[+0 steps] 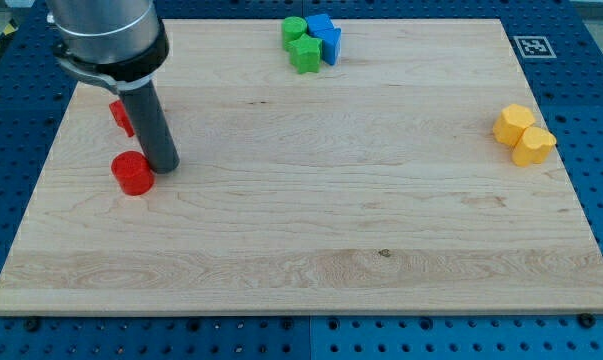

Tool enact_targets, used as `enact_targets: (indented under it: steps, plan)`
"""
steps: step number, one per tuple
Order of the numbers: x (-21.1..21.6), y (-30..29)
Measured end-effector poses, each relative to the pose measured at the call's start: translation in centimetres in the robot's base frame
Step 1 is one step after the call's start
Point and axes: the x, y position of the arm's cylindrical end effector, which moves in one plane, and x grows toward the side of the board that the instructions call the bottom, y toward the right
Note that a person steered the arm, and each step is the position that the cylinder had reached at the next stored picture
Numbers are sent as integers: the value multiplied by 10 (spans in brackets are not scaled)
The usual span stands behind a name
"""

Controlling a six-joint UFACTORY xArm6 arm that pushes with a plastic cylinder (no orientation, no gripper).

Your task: Slide the red circle a bit up

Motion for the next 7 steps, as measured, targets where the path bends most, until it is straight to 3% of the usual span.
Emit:
enact_targets:
  steps: [3, 5, 7]
  plan:
    - [-1, -32]
    - [8, -9]
    - [85, -13]
